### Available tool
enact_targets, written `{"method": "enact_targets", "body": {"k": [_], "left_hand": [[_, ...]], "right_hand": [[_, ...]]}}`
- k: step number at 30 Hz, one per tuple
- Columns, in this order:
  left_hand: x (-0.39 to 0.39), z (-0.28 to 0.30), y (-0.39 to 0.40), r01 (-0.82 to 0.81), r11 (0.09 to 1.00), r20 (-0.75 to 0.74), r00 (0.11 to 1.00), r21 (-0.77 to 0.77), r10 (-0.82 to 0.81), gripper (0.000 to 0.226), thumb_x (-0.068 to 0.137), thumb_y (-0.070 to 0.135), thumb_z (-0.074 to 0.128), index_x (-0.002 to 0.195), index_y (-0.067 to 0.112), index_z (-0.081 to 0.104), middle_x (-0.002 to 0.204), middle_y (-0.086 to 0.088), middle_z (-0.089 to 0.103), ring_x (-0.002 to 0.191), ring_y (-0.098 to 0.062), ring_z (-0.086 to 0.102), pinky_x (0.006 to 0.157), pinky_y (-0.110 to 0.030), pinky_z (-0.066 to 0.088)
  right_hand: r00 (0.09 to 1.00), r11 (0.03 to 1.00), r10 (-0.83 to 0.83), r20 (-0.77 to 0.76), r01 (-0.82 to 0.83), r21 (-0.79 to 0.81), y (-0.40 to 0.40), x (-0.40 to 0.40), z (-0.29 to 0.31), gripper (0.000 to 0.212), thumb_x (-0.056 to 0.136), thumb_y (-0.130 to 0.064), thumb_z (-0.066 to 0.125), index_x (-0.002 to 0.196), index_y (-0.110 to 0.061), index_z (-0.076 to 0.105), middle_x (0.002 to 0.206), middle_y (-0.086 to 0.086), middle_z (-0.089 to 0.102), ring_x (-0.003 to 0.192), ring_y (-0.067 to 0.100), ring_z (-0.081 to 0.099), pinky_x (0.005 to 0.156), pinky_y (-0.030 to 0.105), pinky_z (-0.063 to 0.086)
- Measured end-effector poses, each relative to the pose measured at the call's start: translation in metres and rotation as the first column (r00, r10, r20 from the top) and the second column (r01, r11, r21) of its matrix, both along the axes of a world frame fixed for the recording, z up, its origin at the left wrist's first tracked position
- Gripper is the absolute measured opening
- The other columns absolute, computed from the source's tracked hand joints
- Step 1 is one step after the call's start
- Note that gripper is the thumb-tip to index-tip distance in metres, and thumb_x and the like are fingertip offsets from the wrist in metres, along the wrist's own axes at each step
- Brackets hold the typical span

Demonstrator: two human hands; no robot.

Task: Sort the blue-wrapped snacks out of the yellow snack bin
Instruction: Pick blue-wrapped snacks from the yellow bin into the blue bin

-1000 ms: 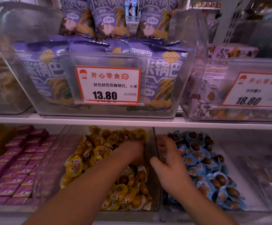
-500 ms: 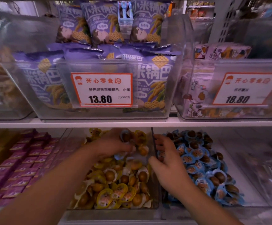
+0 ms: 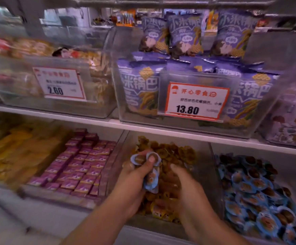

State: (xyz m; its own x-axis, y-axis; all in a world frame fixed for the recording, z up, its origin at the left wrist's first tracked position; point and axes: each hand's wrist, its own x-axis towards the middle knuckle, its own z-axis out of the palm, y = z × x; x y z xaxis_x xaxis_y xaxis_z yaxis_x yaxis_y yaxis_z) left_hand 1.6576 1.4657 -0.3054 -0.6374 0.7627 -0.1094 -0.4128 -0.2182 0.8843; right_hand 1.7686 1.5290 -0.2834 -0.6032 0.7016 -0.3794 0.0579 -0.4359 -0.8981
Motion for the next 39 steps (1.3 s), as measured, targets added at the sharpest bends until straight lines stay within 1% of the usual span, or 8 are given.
{"method": "enact_targets", "body": {"k": [6, 11, 16, 23, 26, 29, 36, 39], "left_hand": [[0.005, -0.006, 0.007, -0.017, 0.995, -0.269, 0.963, -0.101, -0.011, 0.023, 0.092, 0.015, 0.063, 0.11, 0.029, 0.068, 0.1, 0.011, 0.076, 0.095, -0.004, 0.07, 0.074, -0.013, 0.052], [-0.006, -0.001, 0.008, 0.03, 0.998, 0.13, 0.991, 0.056, -0.037, 0.041, 0.074, 0.019, 0.071, 0.114, 0.008, 0.071, 0.114, -0.01, 0.07, 0.108, -0.024, 0.065, 0.09, -0.035, 0.051], [-0.033, 0.006, 0.0, -0.014, 0.996, 0.417, 0.908, 0.093, -0.027, 0.041, 0.085, 0.015, 0.055, 0.123, 0.001, 0.062, 0.118, -0.016, 0.069, 0.116, -0.034, 0.062, 0.099, -0.047, 0.047], [-0.029, 0.001, -0.004, -0.035, 0.997, 0.231, 0.973, 0.064, 0.019, 0.042, 0.077, 0.017, 0.062, 0.117, 0.007, 0.067, 0.114, -0.01, 0.072, 0.107, -0.026, 0.069, 0.09, -0.044, 0.054], [-0.03, -0.006, -0.007, -0.096, 0.991, -0.162, 0.983, -0.096, 0.08, 0.03, 0.09, 0.002, 0.058, 0.112, 0.018, 0.07, 0.095, 0.002, 0.077, 0.091, -0.014, 0.073, 0.077, -0.031, 0.057], [-0.033, -0.013, -0.013, -0.106, 0.961, -0.638, 0.765, -0.256, -0.086, 0.034, 0.093, 0.011, 0.064, 0.117, 0.035, 0.063, 0.091, 0.021, 0.07, 0.088, 0.006, 0.064, 0.077, -0.013, 0.048], [-0.028, -0.015, -0.018, -0.336, 0.913, -0.973, 0.096, -0.231, -0.211, 0.051, 0.091, 0.049, 0.053, 0.138, 0.031, 0.05, 0.134, 0.013, 0.055, 0.121, -0.013, 0.053, 0.096, -0.032, 0.046], [-0.028, -0.014, -0.019, -0.323, 0.915, -0.967, 0.152, -0.243, -0.203, 0.053, 0.095, 0.041, 0.054, 0.146, 0.029, 0.044, 0.13, 0.009, 0.061, 0.115, -0.017, 0.056, 0.094, -0.038, 0.048]], "right_hand": [[0.97, 0.921, -0.069, -0.233, -0.029, -0.389, 0.01, -0.021, -0.008, 0.043, 0.094, -0.049, 0.047, 0.103, -0.02, 0.077, 0.104, 0.01, 0.076, 0.095, 0.026, 0.072, 0.084, 0.042, 0.053], [0.977, 0.919, -0.085, -0.198, 0.0, -0.395, 0.02, -0.029, -0.015, 0.025, 0.089, -0.023, 0.063, 0.104, -0.005, 0.073, 0.09, 0.015, 0.071, 0.069, 0.023, 0.067, 0.057, 0.03, 0.056], [0.974, 0.939, -0.03, -0.223, -0.049, -0.34, 0.028, -0.024, -0.018, 0.015, 0.085, 0.002, 0.057, 0.077, 0.002, 0.07, 0.085, 0.019, 0.07, 0.071, 0.027, 0.068, 0.06, 0.034, 0.059], [0.982, 0.975, -0.001, -0.186, -0.041, -0.218, 0.033, -0.007, -0.014, 0.018, 0.084, 0.011, 0.059, 0.085, 0.004, 0.076, 0.093, 0.021, 0.075, 0.077, 0.029, 0.075, 0.058, 0.033, 0.059], [0.992, 0.986, -0.019, -0.123, -0.002, -0.166, 0.033, -0.003, -0.012, 0.012, 0.083, -0.003, 0.07, 0.094, -0.002, 0.076, 0.09, 0.016, 0.076, 0.068, 0.023, 0.073, 0.05, 0.026, 0.055], [0.999, 0.995, -0.026, -0.044, 0.021, -0.095, 0.033, -0.003, -0.011, 0.012, 0.083, -0.016, 0.074, 0.094, -0.013, 0.077, 0.085, 0.01, 0.077, 0.061, 0.02, 0.07, 0.045, 0.024, 0.049], [0.997, 0.995, -0.042, -0.061, 0.036, -0.091, 0.033, -0.005, -0.006, 0.037, 0.082, -0.011, 0.075, 0.117, -0.019, 0.066, 0.098, 0.01, 0.076, 0.071, 0.016, 0.072, 0.05, 0.025, 0.049], [0.997, 0.993, -0.027, -0.067, 0.019, -0.119, 0.033, -0.004, -0.004, 0.024, 0.086, -0.013, 0.07, 0.109, -0.016, 0.073, 0.107, 0.015, 0.072, 0.075, 0.021, 0.068, 0.05, 0.028, 0.048]]}}
